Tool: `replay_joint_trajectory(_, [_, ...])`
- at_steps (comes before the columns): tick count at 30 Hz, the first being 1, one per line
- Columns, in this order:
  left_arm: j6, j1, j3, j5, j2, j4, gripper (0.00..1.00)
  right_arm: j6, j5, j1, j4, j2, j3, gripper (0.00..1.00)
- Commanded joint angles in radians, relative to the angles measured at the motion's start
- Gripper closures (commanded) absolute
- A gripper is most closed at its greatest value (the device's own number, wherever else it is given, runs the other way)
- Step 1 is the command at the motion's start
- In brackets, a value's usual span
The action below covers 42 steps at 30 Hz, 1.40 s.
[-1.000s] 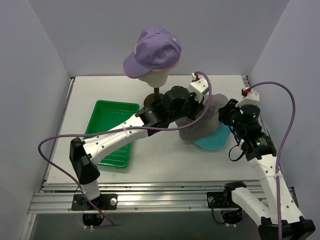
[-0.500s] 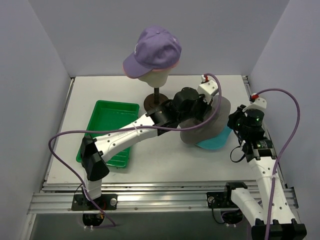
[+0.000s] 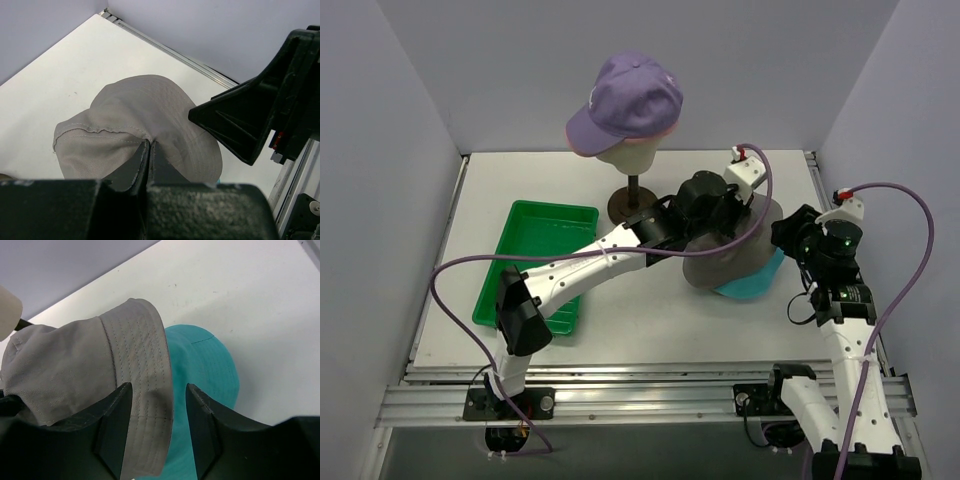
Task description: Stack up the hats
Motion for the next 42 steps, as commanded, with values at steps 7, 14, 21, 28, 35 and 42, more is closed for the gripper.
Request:
replay_joint_trajectory(7, [0.02, -0.005, 0.022, -0.003, -0.017, 0.065, 0.98, 0.063, -0.266, -0.148, 0.159, 0.035, -0.083, 0.58])
replay_joint_trajectory(14, [0.02, -0.004, 0.028, -0.002, -0.005, 0.072, 0.98, 0.089, -0.453, -0.255, 0.264, 0.032, -0.137, 0.64])
replay_joint_trajectory(21, [0.015, -0.004, 0.026, -0.002, -0.002, 0.078, 0.98, 0.133, -0.554, -0.269, 0.354, 0.043, -0.165, 0.65])
replay_joint_trajectory(28, [0.006, -0.004, 0.019, 0.006, -0.002, 0.092, 0.98, 0.179, -0.611, -0.28, 0.425, 0.06, -0.178, 0.67])
replay_joint_trajectory(35, [-0.005, -0.004, -0.009, 0.016, -0.009, 0.127, 0.98, 0.182, -0.614, -0.3, 0.433, 0.069, -0.189, 0.97])
replay_joint_trajectory(42, [-0.006, -0.004, -0.008, 0.026, 0.001, 0.13, 0.98, 0.179, -0.625, -0.321, 0.442, 0.066, -0.2, 1.0])
